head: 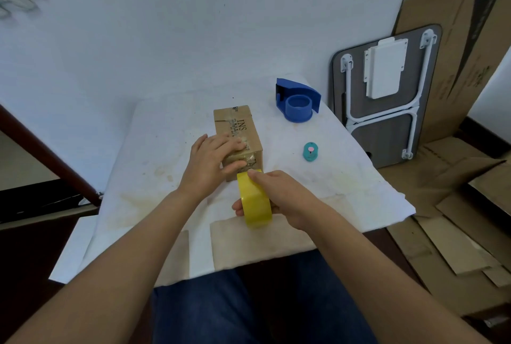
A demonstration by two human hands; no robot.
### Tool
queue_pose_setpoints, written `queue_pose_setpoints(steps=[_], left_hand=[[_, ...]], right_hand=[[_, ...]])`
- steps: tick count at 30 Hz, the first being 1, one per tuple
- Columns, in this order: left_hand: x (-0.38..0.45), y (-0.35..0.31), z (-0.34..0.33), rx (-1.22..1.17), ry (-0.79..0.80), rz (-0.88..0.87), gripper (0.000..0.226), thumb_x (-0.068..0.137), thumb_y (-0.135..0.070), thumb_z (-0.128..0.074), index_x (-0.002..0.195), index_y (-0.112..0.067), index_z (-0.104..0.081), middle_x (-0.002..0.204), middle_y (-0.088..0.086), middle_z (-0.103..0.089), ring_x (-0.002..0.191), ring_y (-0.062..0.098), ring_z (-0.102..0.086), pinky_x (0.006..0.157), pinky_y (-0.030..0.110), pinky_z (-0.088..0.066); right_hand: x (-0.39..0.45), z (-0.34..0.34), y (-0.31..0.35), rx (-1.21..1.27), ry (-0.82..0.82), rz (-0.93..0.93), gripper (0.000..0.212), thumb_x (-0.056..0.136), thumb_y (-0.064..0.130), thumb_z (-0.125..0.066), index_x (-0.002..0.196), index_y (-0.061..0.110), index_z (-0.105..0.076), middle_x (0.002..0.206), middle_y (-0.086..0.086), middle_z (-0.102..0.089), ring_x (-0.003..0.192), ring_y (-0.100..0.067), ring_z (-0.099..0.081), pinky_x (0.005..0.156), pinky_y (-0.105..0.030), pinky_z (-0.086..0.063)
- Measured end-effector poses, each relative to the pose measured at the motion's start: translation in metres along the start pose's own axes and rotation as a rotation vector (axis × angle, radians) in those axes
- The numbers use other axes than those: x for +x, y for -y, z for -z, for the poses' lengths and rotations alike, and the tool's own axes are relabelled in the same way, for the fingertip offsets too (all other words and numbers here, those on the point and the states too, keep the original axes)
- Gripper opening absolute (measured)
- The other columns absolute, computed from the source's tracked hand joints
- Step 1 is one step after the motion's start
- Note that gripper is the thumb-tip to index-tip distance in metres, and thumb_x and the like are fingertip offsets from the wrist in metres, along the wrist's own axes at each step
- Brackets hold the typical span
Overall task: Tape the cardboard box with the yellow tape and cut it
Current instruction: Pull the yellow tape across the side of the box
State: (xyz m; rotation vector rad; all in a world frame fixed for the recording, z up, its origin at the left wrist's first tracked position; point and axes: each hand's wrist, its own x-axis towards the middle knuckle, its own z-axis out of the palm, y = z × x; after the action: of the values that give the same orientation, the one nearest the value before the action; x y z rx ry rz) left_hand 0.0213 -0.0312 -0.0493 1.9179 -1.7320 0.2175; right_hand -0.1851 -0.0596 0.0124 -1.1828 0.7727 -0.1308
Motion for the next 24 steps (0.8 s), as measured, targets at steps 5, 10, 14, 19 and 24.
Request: queue_pose_setpoints(steps=[5,10,14,19,24], left_hand=[[-0.002,-0.004,-0.001,0.006,-0.025,0.034,0.039,0.084,-0.047,-0.064,0.117,-0.027,-0.068,0.128,-0.006,-0.065,0.130,0.018,-0.049,0.113,0.050,-0.023],[-0.003,-0.006,0.000,-0.026,-0.029,0.048,0.048,0.083,-0.056,-0.052,0.118,-0.027,-0.068,0.129,-0.007,-0.065,0.131,0.017,-0.048,0.114,0.048,-0.019],[-0.002,-0.006,0.000,-0.028,-0.039,0.052,0.052,0.081,-0.059,-0.049,0.116,-0.026,-0.069,0.128,-0.006,-0.065,0.130,0.018,-0.050,0.114,0.050,-0.018],[-0.001,-0.004,-0.001,-0.026,-0.036,0.047,0.051,0.081,-0.061,-0.048,0.116,-0.029,-0.069,0.128,-0.007,-0.065,0.130,0.018,-0.050,0.114,0.052,-0.016],[-0.001,-0.005,0.000,-0.029,-0.025,0.053,0.048,0.081,-0.061,-0.049,0.114,-0.032,-0.068,0.128,-0.010,-0.065,0.130,0.018,-0.050,0.113,0.052,-0.015]], right_hand=[[0.002,-0.001,-0.004,-0.011,-0.015,0.011,0.041,0.101,0.041,-0.041,0.122,0.009,-0.054,0.096,-0.021,-0.076,0.082,-0.030,-0.074,0.067,-0.027,-0.060],[0.015,0.003,-0.011,-0.346,-0.236,0.065,0.068,0.087,0.072,-0.032,0.109,0.014,-0.060,0.106,-0.012,-0.070,0.099,-0.028,-0.066,0.090,-0.040,-0.052],[0.029,0.038,-0.004,-0.588,-0.548,0.224,0.039,0.098,0.047,-0.039,0.106,0.011,-0.052,0.097,-0.006,-0.061,0.093,-0.027,-0.060,0.080,-0.036,-0.045],[0.066,0.099,0.007,-0.941,-0.782,0.249,0.038,0.096,0.026,-0.051,0.132,0.018,-0.039,0.129,-0.014,-0.043,0.101,-0.030,-0.054,0.082,-0.040,-0.047],[0.087,0.119,0.008,-1.164,-0.762,0.067,0.046,0.100,0.027,-0.042,0.142,0.011,-0.036,0.137,-0.017,-0.040,0.125,-0.033,-0.040,0.093,-0.041,-0.043]])
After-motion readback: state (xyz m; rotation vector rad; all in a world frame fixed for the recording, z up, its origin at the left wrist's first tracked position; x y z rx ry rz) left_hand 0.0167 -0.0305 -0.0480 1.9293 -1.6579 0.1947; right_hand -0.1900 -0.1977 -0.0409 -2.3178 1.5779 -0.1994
